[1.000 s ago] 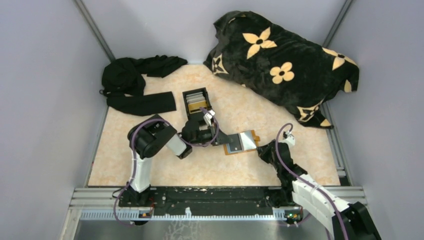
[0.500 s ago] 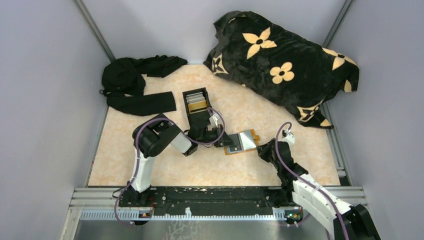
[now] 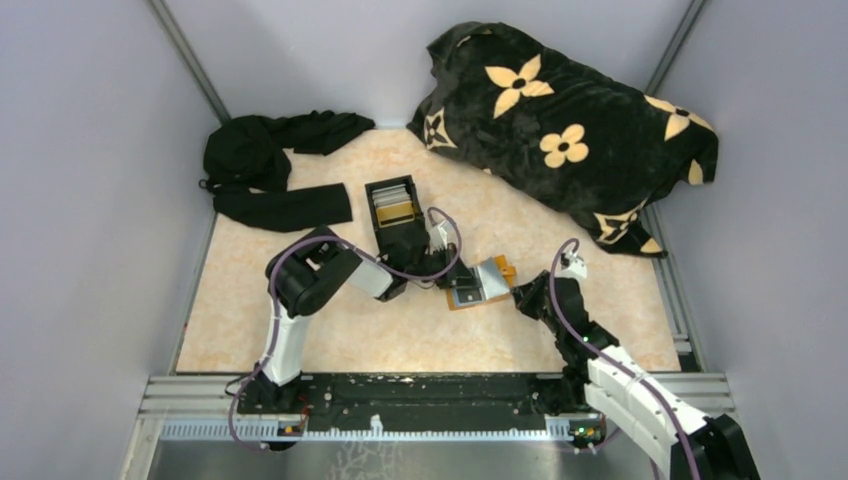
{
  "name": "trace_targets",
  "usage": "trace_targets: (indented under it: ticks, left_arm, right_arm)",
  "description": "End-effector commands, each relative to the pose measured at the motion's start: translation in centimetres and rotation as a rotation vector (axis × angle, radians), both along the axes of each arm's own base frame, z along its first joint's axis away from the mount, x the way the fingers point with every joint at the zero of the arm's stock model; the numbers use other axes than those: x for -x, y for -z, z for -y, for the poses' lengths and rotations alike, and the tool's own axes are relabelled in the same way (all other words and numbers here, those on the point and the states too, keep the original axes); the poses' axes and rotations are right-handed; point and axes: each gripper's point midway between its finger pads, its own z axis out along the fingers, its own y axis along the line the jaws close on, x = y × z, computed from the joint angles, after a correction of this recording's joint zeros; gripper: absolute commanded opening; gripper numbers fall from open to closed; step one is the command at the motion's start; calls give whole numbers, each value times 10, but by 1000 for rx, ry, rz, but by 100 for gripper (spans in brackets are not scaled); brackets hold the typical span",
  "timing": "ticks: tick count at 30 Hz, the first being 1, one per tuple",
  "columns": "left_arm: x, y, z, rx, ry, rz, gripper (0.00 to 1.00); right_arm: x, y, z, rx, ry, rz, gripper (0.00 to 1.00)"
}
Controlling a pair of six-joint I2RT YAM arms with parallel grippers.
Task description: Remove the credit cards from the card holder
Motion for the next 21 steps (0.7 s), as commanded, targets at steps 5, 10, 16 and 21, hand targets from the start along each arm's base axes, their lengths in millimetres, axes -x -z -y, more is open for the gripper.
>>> trace_targets:
  ticks: [5, 10, 16, 21]
  left_arm:
    - [-5, -7, 39, -70, 62, 39, 0]
    - [-16, 19, 48, -126, 59, 16, 0]
    - [-14, 39, 43, -159, 60, -7, 0]
    - [-11, 43, 42, -152, 67, -24, 0]
  right_arm:
    - [-8, -20, -15, -22, -62, 52, 0]
    - [-7, -27, -20, -18, -104, 65, 0]
    - [-8, -61, -26, -33, -146, 124, 6]
    - [-11, -87, -41, -89, -207, 178, 6]
